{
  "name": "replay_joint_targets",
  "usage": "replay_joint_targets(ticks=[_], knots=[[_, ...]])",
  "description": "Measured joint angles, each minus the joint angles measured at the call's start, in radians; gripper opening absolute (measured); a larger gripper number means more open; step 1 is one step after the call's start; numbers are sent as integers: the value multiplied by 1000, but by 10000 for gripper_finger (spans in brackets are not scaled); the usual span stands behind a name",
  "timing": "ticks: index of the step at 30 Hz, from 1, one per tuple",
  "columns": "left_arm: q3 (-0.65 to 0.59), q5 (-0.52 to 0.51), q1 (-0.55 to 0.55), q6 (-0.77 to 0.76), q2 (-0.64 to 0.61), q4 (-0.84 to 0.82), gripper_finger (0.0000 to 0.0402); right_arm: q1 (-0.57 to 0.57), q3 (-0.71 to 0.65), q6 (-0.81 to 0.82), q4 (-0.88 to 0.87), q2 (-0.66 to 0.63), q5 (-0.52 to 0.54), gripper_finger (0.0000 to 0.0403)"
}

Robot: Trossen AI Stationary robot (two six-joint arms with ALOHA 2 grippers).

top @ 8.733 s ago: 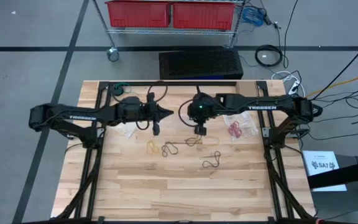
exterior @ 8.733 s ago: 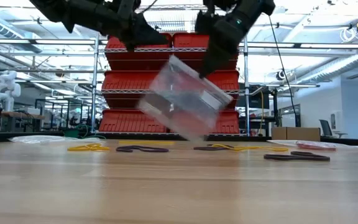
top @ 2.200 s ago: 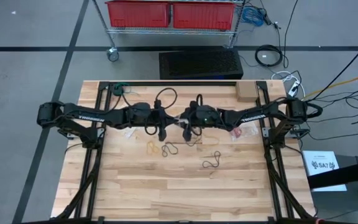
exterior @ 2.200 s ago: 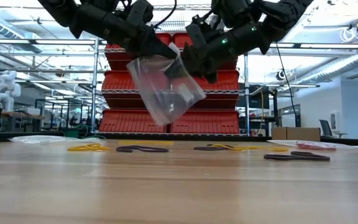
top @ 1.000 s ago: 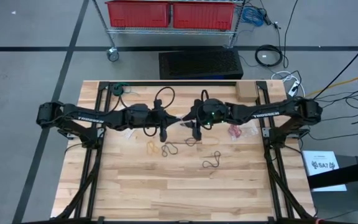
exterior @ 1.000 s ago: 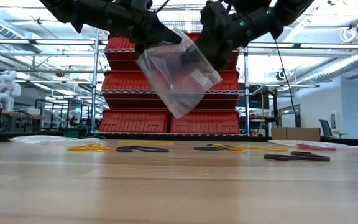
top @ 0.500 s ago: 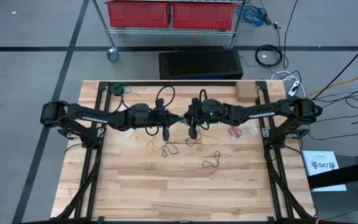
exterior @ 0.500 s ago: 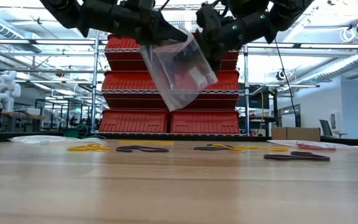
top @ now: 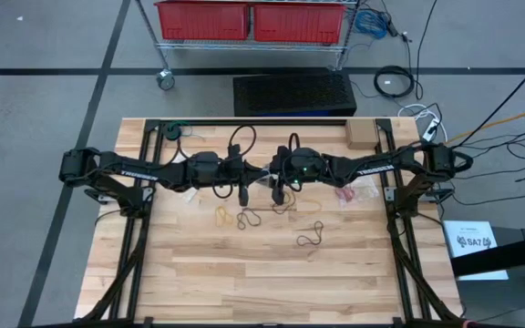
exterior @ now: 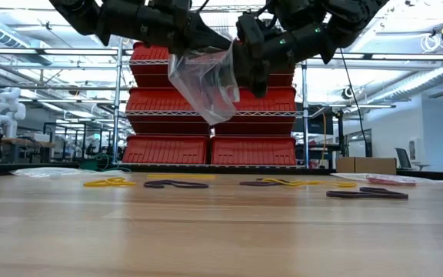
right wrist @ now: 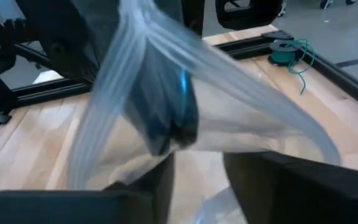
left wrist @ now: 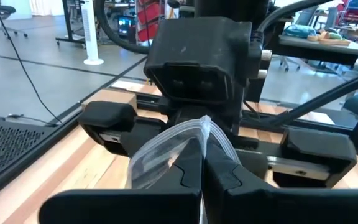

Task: Sort rubber bands
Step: Open the middle zip bag

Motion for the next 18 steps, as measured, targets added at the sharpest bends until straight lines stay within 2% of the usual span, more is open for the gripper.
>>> replay_joint_targets(ticks=[4,7,11,18], knots=[[0,0,0,0,-2,-42,0,-1,1,47,-64,-18,-16,212],[0,-6,1,-2,-3,-87,0,-5,0,85,-133,-49,-24,245],[0,-12,1,0,-4,-80,0,-5,0,72,-157,-88,-21,261],[0,-13,1,2,-14,-85,0,-5,0,57,-207,-143,-21,263]])
